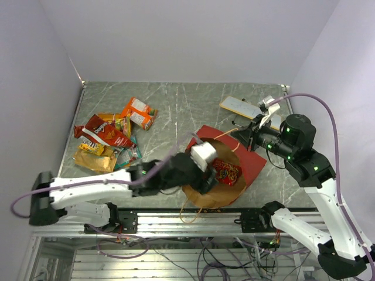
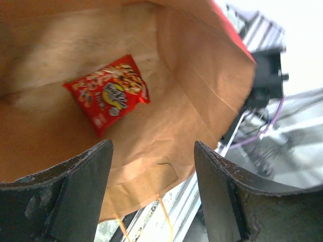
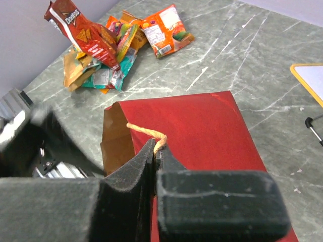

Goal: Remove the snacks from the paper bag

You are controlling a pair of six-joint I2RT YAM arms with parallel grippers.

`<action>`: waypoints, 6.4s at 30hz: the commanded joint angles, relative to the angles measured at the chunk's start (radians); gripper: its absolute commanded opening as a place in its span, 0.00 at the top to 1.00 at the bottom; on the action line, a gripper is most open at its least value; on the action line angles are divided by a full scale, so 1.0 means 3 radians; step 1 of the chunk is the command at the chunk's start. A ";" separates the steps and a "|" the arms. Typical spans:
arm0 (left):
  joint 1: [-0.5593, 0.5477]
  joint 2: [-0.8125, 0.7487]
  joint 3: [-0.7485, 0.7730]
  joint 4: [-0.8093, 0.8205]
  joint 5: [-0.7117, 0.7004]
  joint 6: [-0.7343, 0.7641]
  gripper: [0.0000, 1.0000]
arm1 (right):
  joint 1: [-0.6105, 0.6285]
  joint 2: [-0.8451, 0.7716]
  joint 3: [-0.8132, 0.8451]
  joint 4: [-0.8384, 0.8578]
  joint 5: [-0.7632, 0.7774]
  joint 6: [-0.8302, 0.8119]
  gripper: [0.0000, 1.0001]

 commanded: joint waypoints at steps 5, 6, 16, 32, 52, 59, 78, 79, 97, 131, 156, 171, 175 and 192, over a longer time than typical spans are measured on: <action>-0.0680 0.0947 0.0244 0.0636 -0.0894 0.1128 0.31 | 0.0000 -0.0016 0.0090 0.0105 0.0009 0.0071 1.00; -0.0683 0.1009 0.0210 0.0737 -0.0903 0.1195 0.32 | 0.0000 -0.0028 0.0094 0.0097 0.0009 0.0076 1.00; -0.0573 0.1493 -0.0020 0.1046 -0.0768 0.1491 0.30 | 0.0000 -0.0074 0.0163 0.0050 0.0060 0.0147 1.00; -0.0334 0.2310 0.0254 0.1120 -0.0869 0.1672 0.20 | -0.0003 0.0002 0.0223 0.0037 0.0000 0.0275 1.00; -0.0070 0.2477 0.0776 0.0833 -0.0831 0.1728 0.85 | 0.0000 -0.0055 0.0181 0.0028 0.0115 0.0207 1.00; -0.0095 0.2010 0.0734 0.0524 -0.0531 0.1400 0.93 | 0.0000 -0.0066 0.0218 0.0023 0.0335 0.0063 1.00; -0.0142 0.0449 0.0716 -0.0319 -0.0243 0.1185 0.93 | 0.0000 0.0096 0.0207 0.0202 0.0773 0.0134 1.00; -0.0137 0.0392 0.0775 -0.0401 -0.0294 0.1260 0.93 | 0.0001 0.0109 0.0218 0.0220 0.0746 0.0143 1.00; 0.0950 0.0231 0.1597 -0.0542 -0.2647 0.1525 0.93 | 0.0000 0.0133 0.0191 0.0276 0.0718 0.0220 1.00; 0.3074 0.2634 0.2170 -0.2042 -0.2091 0.1080 0.69 | -0.0001 0.0109 0.0244 0.0250 0.0538 0.0085 1.00; 0.3080 0.1097 0.2445 -0.2087 -0.0392 0.0280 0.09 | -0.0018 0.0772 0.1050 -0.0087 0.1141 0.1141 1.00; 0.3079 0.0946 0.2622 -0.2122 -0.0089 0.0181 0.09 | -0.0462 0.0949 0.0748 -0.1302 0.2714 0.0930 1.00; 0.3080 0.0933 0.2631 -0.2037 0.0036 0.0089 0.10 | -0.0468 0.0883 0.0733 -0.1075 0.2391 0.0557 0.99; 0.3080 0.0628 0.2556 -0.1822 0.0706 -0.0949 0.12 | -0.0471 0.0599 0.1403 -0.1232 0.2191 0.0304 0.00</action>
